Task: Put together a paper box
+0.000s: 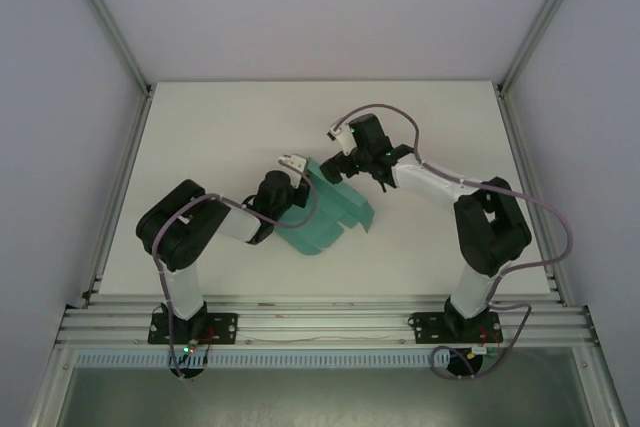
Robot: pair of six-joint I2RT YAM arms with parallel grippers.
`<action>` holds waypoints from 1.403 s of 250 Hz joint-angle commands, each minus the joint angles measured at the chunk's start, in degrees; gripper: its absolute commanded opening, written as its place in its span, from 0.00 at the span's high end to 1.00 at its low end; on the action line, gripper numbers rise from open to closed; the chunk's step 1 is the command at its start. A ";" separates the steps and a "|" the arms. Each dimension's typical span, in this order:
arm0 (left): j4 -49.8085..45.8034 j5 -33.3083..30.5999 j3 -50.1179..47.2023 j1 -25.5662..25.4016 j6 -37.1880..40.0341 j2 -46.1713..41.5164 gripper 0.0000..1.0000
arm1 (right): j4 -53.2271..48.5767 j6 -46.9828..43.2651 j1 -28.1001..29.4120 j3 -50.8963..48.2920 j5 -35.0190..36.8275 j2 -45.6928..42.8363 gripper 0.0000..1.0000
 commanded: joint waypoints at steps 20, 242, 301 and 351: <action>-3.93 -14.35 2.06 -1.53 0.08 2.99 1.00 | -4.73 8.39 0.95 -0.50 1.56 -1.56 0.00; -24.11 3.64 1.18 2.09 -17.42 -21.48 1.00 | -11.52 12.79 -4.96 -15.41 -12.96 -32.43 0.20; -25.73 5.82 1.62 2.09 -17.91 -22.67 1.00 | -5.55 15.13 -4.92 -12.92 -14.14 -28.14 0.44; -26.17 6.02 3.10 2.09 -18.79 -21.23 1.00 | -5.59 16.24 -4.96 -12.72 -15.86 -26.89 0.79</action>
